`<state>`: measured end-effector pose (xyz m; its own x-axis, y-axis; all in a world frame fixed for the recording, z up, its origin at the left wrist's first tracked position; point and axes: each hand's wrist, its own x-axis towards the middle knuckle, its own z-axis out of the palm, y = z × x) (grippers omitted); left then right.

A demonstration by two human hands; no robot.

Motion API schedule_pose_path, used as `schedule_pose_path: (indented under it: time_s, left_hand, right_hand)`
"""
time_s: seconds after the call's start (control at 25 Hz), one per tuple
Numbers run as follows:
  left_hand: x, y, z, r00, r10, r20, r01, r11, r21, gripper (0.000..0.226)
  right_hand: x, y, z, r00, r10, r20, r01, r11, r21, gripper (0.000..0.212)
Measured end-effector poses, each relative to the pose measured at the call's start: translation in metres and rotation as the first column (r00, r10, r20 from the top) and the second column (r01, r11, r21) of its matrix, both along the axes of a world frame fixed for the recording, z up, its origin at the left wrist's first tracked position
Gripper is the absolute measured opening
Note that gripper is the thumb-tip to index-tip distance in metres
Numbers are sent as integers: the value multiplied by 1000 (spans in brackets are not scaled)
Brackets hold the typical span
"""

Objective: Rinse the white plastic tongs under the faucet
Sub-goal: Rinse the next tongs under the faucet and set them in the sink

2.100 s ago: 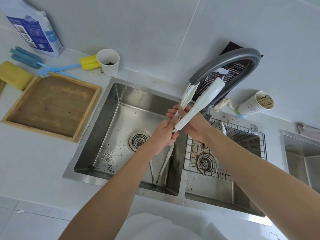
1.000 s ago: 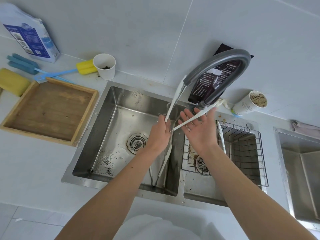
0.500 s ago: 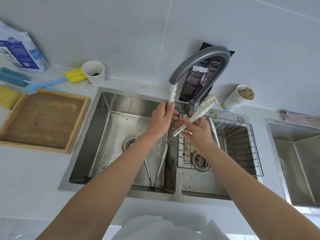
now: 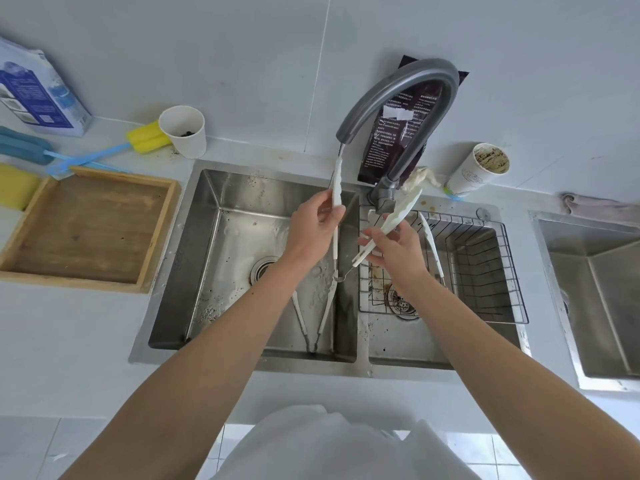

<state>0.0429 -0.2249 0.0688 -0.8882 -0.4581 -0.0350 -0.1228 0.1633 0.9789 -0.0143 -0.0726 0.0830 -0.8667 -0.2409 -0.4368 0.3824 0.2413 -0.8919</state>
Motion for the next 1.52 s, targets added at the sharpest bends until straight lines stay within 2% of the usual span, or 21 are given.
schedule_pose_path:
  time_s: [0.12,0.2,0.28,0.48,0.6,0.76,0.92,1.12,1.32,1.52]
  left_hand:
    - [20,1,-10,999,33,30,-34,999,23,32]
    - [31,3,-17,997,45,59,-46,999,28,33]
    - [41,5,-25,995,61,85,-62,998,19,32]
    - [60,11,-44,983,73,170,-71,997,-18,25]
    - [65,20,-56,968,89,236,-81,996,-43,25]
    - [69,29,-69,941,163,297,-175,984,15,23]
    - [70,49,-69,909,227,349,-260,964,50,38]
    - [71,58,-84,857,288,427,-340,939,49,46]
    - [65,44,-108,828,234,509,-333,936,112,47]
    - [55,28,-128,816,67,575,-205,962,179,58]
  right_hand:
    - [10,-2,-10,1000,19,-2,-19,997,79,29]
    - [18,-4,-16,1000,30,-5,-30,992,123,12]
    - [25,-7,-24,998,53,-17,-49,985,165,6]
    - [38,-9,-41,992,128,10,-126,963,236,21]
    - [41,-8,-50,984,173,42,-177,941,288,43]
    - [37,-6,-67,973,232,15,-223,915,336,34]
    - [34,1,-82,962,270,-27,-236,883,406,18]
    - [37,-5,-94,950,306,-60,-272,908,319,33]
    - [39,-16,-104,932,361,-22,-330,874,356,40]
    - [34,-23,-118,935,339,102,-347,825,446,49]
